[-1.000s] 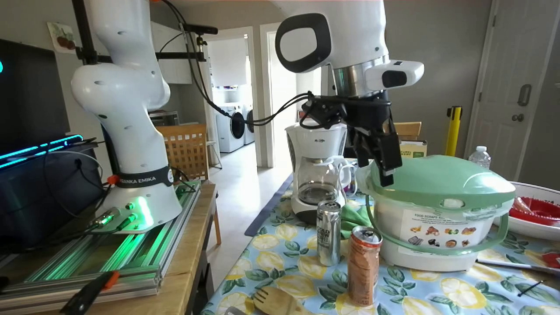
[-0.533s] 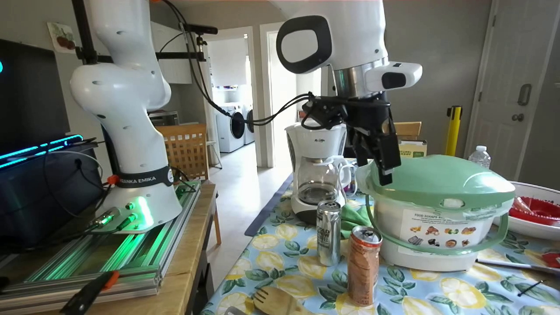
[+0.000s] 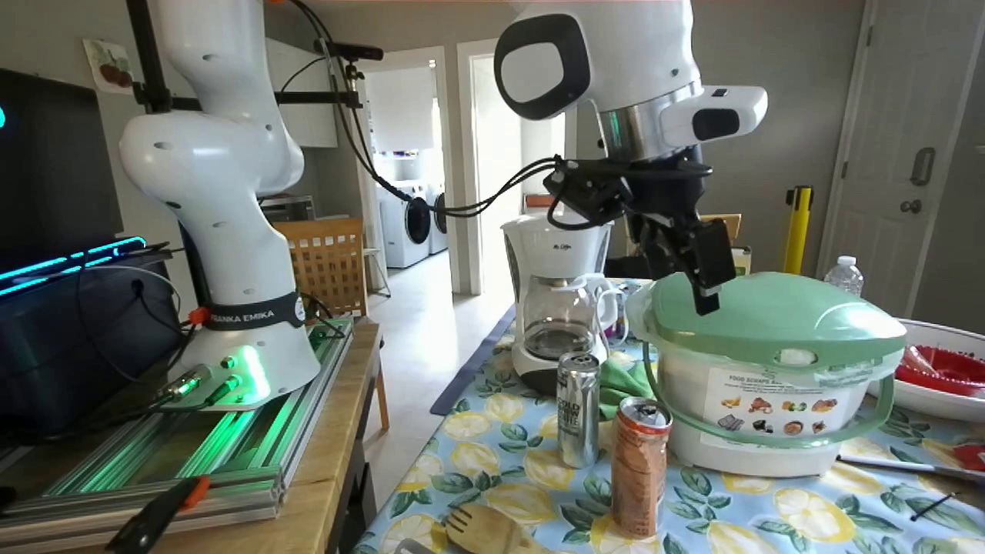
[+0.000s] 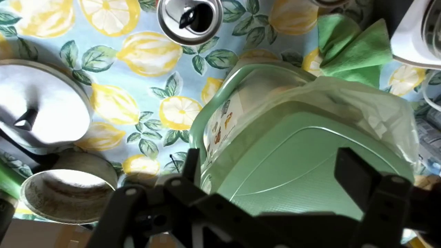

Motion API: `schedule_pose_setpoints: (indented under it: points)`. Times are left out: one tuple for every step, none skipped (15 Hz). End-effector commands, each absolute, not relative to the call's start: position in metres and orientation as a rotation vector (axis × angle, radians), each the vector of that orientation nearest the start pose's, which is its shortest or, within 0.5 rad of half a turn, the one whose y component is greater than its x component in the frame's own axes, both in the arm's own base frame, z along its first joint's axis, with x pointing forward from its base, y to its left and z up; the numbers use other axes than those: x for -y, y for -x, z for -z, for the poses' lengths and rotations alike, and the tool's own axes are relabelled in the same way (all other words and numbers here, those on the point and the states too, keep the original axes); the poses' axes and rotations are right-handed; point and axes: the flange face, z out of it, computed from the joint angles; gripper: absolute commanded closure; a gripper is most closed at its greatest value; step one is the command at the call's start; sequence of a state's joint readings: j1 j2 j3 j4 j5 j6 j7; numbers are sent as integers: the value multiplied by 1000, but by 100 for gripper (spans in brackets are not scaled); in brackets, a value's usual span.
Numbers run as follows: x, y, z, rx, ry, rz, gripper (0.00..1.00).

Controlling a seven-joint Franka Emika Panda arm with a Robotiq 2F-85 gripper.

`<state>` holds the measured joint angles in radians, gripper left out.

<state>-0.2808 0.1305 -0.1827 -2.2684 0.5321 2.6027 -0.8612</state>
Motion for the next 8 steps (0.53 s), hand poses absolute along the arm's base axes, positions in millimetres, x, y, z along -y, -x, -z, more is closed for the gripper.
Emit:
schedule_pose_setpoints:
  points:
    - [265, -497, -315, -70, 2890, 622, 0]
    - [268, -498, -313, -76, 2867, 650, 0]
    - [270, -500, -310, -80, 2850, 658, 0]
    - [272, -501, -307, -80, 2841, 651, 0]
    - [273, -503, -303, -78, 2824, 633, 0]
    - [275, -503, -299, -85, 2830, 596, 0]
    - [277, -505, -295, -92, 2835, 562, 0]
    - [280, -508, -292, -105, 2835, 539, 0]
